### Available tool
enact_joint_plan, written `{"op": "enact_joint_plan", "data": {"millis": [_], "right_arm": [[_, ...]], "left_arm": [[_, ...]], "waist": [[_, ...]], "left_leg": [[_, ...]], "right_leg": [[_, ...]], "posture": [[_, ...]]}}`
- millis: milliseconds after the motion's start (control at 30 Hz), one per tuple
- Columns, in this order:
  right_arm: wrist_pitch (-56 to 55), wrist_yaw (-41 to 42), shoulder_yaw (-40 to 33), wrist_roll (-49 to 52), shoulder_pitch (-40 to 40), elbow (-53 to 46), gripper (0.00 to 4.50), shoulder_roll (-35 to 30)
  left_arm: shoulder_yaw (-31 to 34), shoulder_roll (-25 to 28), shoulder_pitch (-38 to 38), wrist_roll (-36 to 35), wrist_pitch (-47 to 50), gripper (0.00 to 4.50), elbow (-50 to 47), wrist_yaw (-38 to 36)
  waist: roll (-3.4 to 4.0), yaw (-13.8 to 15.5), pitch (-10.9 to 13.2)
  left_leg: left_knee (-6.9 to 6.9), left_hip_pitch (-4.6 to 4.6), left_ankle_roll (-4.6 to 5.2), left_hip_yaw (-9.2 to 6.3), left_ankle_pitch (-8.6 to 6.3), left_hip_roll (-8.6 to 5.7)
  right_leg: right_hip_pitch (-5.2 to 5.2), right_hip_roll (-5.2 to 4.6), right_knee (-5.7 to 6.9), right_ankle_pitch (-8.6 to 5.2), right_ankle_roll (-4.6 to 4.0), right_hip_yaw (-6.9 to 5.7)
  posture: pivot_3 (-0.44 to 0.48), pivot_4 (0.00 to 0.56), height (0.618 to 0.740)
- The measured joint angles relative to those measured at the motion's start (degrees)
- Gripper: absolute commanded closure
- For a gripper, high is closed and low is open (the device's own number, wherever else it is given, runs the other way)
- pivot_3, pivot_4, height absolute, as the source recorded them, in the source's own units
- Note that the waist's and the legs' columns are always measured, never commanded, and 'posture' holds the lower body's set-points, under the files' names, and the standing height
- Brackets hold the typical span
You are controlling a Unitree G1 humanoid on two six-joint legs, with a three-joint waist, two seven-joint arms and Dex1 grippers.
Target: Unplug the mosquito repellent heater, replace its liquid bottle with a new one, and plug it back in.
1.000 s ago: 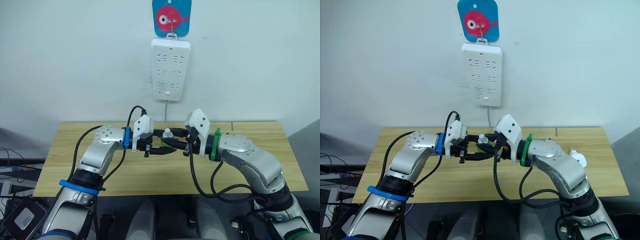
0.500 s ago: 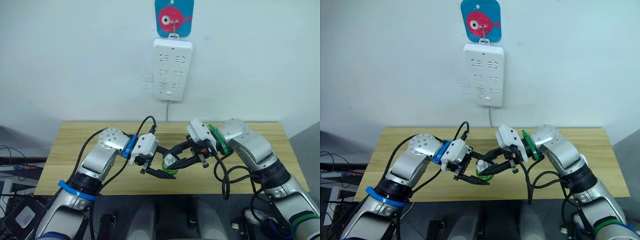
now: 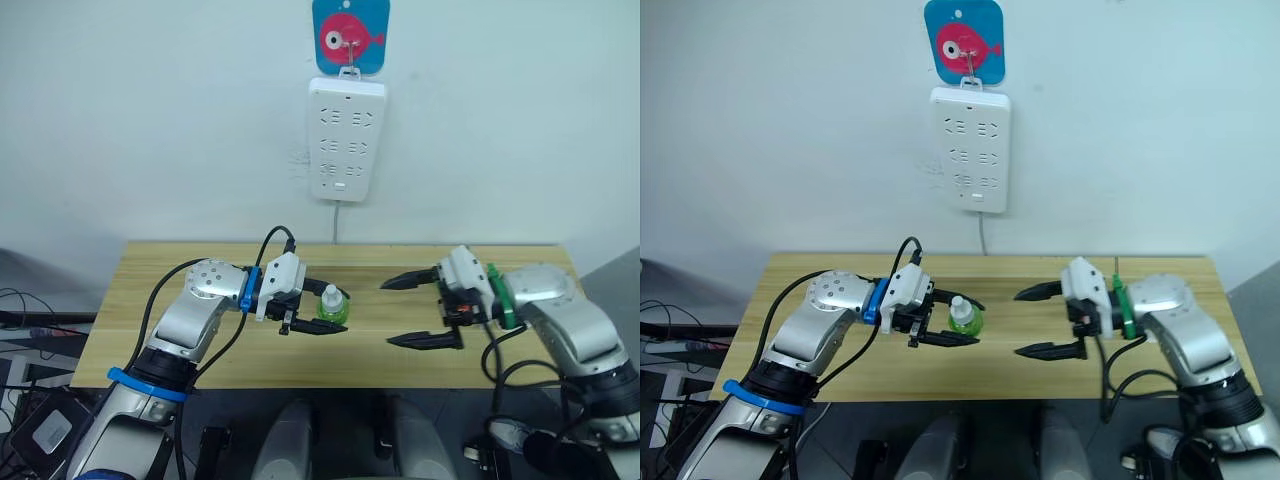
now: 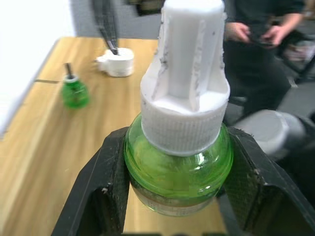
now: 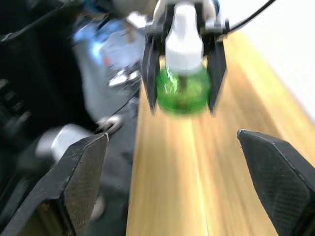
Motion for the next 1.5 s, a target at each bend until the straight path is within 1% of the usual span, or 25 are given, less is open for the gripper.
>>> {"op": "enact_joint_plan", "data": {"millis": [33, 67, 133, 200, 300, 367, 500, 667, 800, 900, 967, 1067, 1167, 1333, 1500], "right_arm": [[1.24, -4.22, 1.33, -1.94, -2.67, 1.04, 0.03, 3.67], [1.75, -6.66, 2.09, -2.91, -3.8, 1.59, 0.03, 5.76], [3.03, -12.37, 3.34, -5.08, -4.55, 2.07, 0.03, 10.45], [4.31, -16.84, 4.47, -6.75, -4.51, 2.17, 0.03, 13.66], [5.51, -20.56, 4.6, -7.36, -4.63, 2.17, 0.03, 15.42], [5.85, -21.56, 4.54, -7.35, -4.65, 2.14, 0.03, 15.72], [6.32, -22.68, 4.5, -7.32, -4.65, 1.78, 0.03, 15.75], [6.74, -21.51, 3.81, -5.93, -4.47, 0.49, 0.03, 12.65], [7.98, -18.22, 1.18, -2.58, -3.78, -0.88, 0.03, 7.54], [8.69, -17.08, -3.89, -1.69, -3.44, -0.71, 0.03, 2.52], [8.67, -15.93, -5.44, -1.08, -3.24, -0.71, 0.03, 1.19], [8.68, -13.88, -5.04, 0.29, -1.96, -0.94, 0.03, 1.27], [9.33, -13.82, -3.73, 1.65, -1.93, -2.13, 0.03, 3.13], [8.69, -17.76, 1.26, -0.77, -4.32, -2.34, 0.03, 9.49], [5.82, -20.57, 4.16, -5.02, -6.27, 1.48, 0.03, 13.1]], "left_arm": [[-0.01, -0.48, -0.09, 0.17, -0.12, 2.24, 0.33, 0.67], [-0.03, -0.85, -0.11, 0.4, -0.14, 2.24, 0.48, 1.08], [0.03, -1.68, -0.31, 0.87, -0.15, 2.24, 1.49, 2.34], [0.01, -2.14, -0.69, 1.09, -0.15, 2.24, 2.17, 2.98], [0.29, -2.24, -1.88, 1.19, -0.15, 2.24, 3.95, 3.7], [0.28, -2.54, -2.33, 1.26, -0.15, 2.24, 4.09, 3.82], [0.28, -2.76, -2.87, 1.49, -0.19, 2.24, 4.56, 3.9], [-0.16, -3.72, -3.16, 1.53, -0.37, 2.24, 5.02, 3.9], [0.18, -3.3, -3.4, 1.53, -0.5, 2.24, 5.69, 3.99], [0.16, -2.44, -3.11, 1.53, -1.22, 2.24, 5.79, 2.76], [0.15, -2.44, -3.08, 1.53, -1.46, 2.24, 5.91, 2.65], [0.12, -2.58, -3.14, 1.53, -1.66, 2.24, 6.01, 2.67], [0.1, -2.6, -3.14, 1.54, -1.69, 2.24, 6.22, 2.68], [0.03, -2.68, -3.17, 1.69, -1.75, 2.24, 6.25, 2.69], [0.02, -2.74, -3.19, 2.12, -1.81, 2.24, 6.32, 2.86]], "waist": [[0.0, -0.16, -0.03], [-0.01, -0.17, -0.05], [-0.03, -0.03, -0.19], [-0.01, 0.28, -0.2], [-0.02, 0.32, -0.21], [-0.02, 0.24, -0.21], [-0.01, 0.05, -0.22], [-0.01, -0.14, -0.22], [-0.01, -0.13, -0.22], [-0.01, -0.08, -0.22], [-0.02, -0.08, -0.23], [-0.02, -0.31, -0.23], [-0.02, -0.72, -0.23], [-0.02, -1.05, -0.23], [-0.02, -1.02, -0.23]], "left_leg": [[-0.01, 0.03, -0.08, 0.06, 0.05, 0.0], [-0.01, 0.03, -0.13, 0.04, 0.08, 0.0], [0.0, 0.02, -0.17, -0.09, 0.1, 0.0], [-0.01, -0.1, -0.17, -0.17, 0.1, -0.08], [-0.02, -0.15, -0.11, -0.16, 0.07, -0.2], [-0.03, -0.15, -0.11, -0.16, 0.06, -0.2], [-0.03, -0.12, -0.11, -0.16, 0.06, -0.1], [-0.02, -0.11, -0.1, -0.14, 0.06, -0.11], [-0.02, -0.12, -0.09, -0.14, 0.06, -0.11], [-0.02, -0.11, -0.08, -0.13, 0.05, -0.11], [-0.02, -0.11, -0.08, -0.14, 0.05, -0.07], [-0.03, -0.1, -0.08, -0.13, 0.05, -0.02], [-0.02, -0.09, -0.08, -0.11, 0.05, -0.01], [-0.02, -0.08, -0.09, -0.13, 0.06, -0.01], [-0.01, -0.09, -0.09, -0.13, 0.06, -0.08]], "right_leg": [[-0.01, 0.01, -0.01, 0.0, 0.0, 0.03], [-0.01, 0.03, 0.0, 0.0, 0.0, 0.03], [0.0, 0.11, 0.1, 0.0, -0.01, 0.01], [-0.1, 0.12, 0.12, 0.01, -0.01, -0.02], [-0.12, 0.11, 0.05, 0.01, -0.01, -0.02], [-0.12, 0.11, 0.04, 0.01, -0.01, -0.02], [-0.12, 0.12, 0.09, 0.01, -0.01, -0.02], [-0.11, 0.17, 0.1, 0.01, -0.01, -0.03], [-0.1, 0.16, 0.09, 0.01, -0.01, -0.03], [-0.09, 0.17, 0.09, 0.01, -0.01, -0.03], [-0.08, 0.16, 0.09, 0.01, -0.01, -0.03], [-0.09, 0.16, 0.11, 0.01, -0.01, -0.02], [-0.09, 0.16, 0.13, 0.01, -0.01, 0.0], [-0.1, 0.16, 0.17, 0.01, -0.01, -0.01], [-0.1, 0.16, 0.14, 0.01, -0.01, -0.01]], "posture": [[0.092, 0.202, 0.74], [0.084, 0.2, 0.74], [0.078, 0.202, 0.74], [0.075, 0.203, 0.74], [0.07, 0.204, 0.74], [0.069, 0.204, 0.74], [0.069, 0.207, 0.74], [0.065, 0.214, 0.74], [0.064, 0.216, 0.74], [0.063, 0.216, 0.74], [0.063, 0.216, 0.74], [0.066, 0.219, 0.74], [0.067, 0.22, 0.74], [0.071, 0.217, 0.74], [0.069, 0.21, 0.74]]}}
